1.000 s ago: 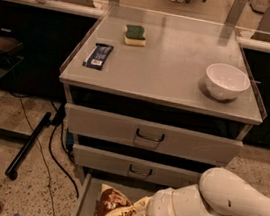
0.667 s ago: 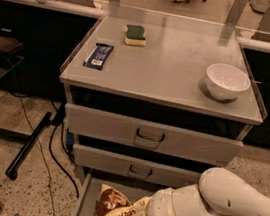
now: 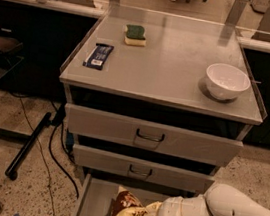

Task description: Place brown chip bag into bottom drawer

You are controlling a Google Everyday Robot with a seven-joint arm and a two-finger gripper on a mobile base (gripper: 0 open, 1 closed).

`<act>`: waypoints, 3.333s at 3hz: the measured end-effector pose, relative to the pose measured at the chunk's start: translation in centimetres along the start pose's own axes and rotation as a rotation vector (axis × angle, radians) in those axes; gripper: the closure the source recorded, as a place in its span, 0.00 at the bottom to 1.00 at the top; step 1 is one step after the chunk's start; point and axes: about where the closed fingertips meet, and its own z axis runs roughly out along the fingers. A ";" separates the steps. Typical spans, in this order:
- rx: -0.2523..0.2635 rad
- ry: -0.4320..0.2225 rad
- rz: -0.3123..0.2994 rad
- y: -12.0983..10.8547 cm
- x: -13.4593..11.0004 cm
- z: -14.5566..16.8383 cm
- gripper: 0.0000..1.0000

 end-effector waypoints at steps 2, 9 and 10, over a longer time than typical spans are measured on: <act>0.028 -0.023 0.085 -2.6 4.0 1.0 1.00; -0.114 -0.349 0.315 -13.0 10.5 14.3 1.00; -0.155 -0.376 0.324 -13.4 10.7 15.4 1.00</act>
Offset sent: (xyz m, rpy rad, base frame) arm 0.0092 -0.0209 -0.0346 0.0073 0.0305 -0.0721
